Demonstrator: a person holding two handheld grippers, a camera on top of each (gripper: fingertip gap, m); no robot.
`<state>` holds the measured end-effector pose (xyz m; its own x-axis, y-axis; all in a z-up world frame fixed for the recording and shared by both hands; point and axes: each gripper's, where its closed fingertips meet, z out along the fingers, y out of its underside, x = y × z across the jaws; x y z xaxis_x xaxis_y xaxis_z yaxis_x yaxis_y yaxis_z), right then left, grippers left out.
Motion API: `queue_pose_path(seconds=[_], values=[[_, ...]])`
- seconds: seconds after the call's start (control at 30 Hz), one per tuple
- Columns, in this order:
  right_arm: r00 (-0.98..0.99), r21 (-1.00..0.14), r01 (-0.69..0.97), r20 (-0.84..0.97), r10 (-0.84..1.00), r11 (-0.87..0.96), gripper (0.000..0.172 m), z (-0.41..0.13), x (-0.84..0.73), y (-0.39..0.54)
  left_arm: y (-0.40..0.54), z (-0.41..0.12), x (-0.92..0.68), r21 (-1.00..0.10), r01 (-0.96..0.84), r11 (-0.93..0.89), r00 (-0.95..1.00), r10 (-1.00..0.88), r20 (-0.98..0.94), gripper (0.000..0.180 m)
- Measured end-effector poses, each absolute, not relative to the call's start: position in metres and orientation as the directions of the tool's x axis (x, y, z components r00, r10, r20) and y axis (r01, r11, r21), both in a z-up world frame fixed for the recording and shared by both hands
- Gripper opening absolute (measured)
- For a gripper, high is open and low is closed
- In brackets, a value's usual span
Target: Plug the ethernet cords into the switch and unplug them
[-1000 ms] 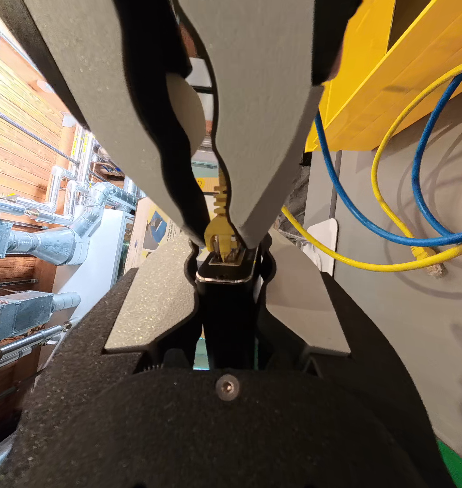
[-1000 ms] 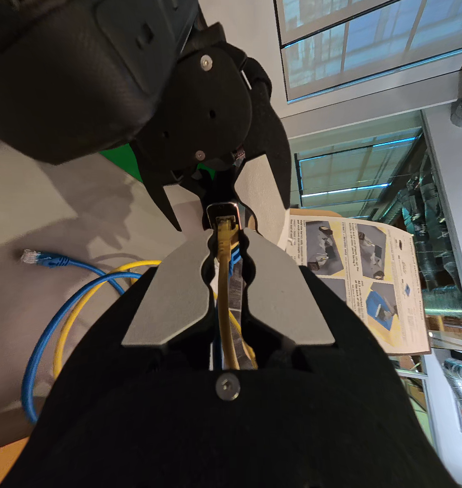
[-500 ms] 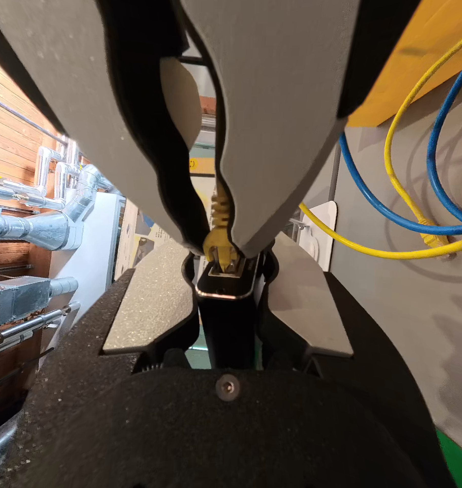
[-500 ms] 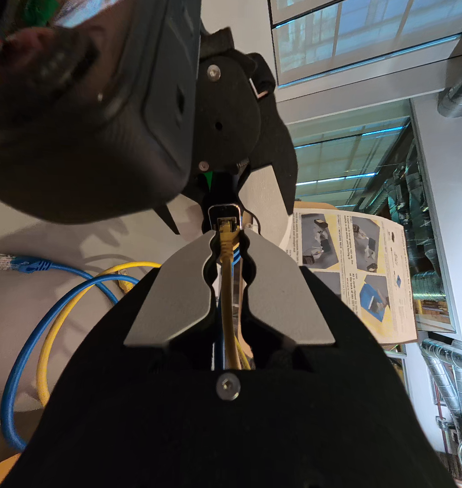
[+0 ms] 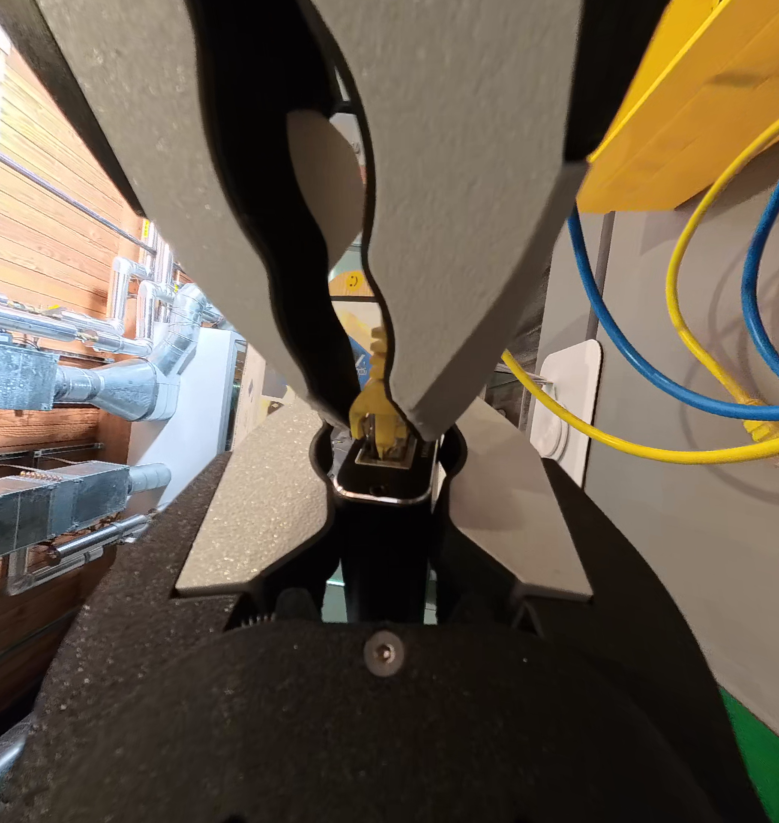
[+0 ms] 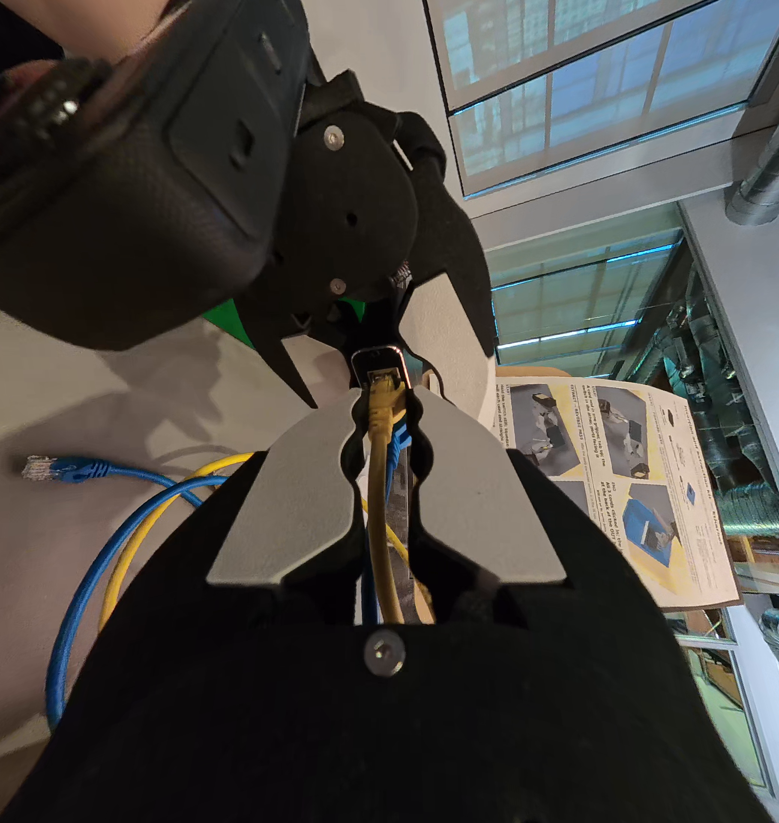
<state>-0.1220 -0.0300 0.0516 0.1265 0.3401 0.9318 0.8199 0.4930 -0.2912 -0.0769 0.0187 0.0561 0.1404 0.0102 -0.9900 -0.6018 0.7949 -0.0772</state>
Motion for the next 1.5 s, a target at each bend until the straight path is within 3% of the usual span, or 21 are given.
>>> queue_pose_path(seconds=[0.33,0.53,0.7,0.87,1.2,1.5], values=[[0.008,-0.186,0.854,0.938,0.345,0.486,0.018,0.049,-0.125,-0.031,0.015,0.052,-0.079,-0.046,-0.576,0.816,0.066,-0.010,-0.998,0.046],[-0.094,-0.112,0.882,0.909,0.405,0.457,0.019,0.055,-0.127,-0.033,0.013,0.056,-0.084,-0.085,-0.549,0.832,0.062,-0.061,-0.996,0.047],[-0.216,0.048,0.908,0.904,0.368,0.416,0.020,0.061,-0.128,-0.032,0.014,0.062,-0.088,-0.106,-0.544,0.832,0.084,-0.072,-0.994,0.047],[-0.135,-0.055,0.904,0.905,0.404,0.425,0.017,0.065,-0.132,-0.036,0.013,0.068,-0.088,-0.128,-0.525,0.842,0.148,-0.058,-0.987,0.048],[-0.217,-0.047,0.921,0.762,0.611,0.386,0.019,0.038,-0.117,-0.039,0.019,0.039,-0.078,-0.105,-0.560,0.822,0.079,-0.073,-0.994,0.047],[-0.174,-0.097,0.944,0.668,0.724,0.316,0.020,0.023,-0.104,-0.044,0.014,0.018,-0.068,-0.110,-0.562,0.820,0.013,-0.125,-0.992,0.047]])
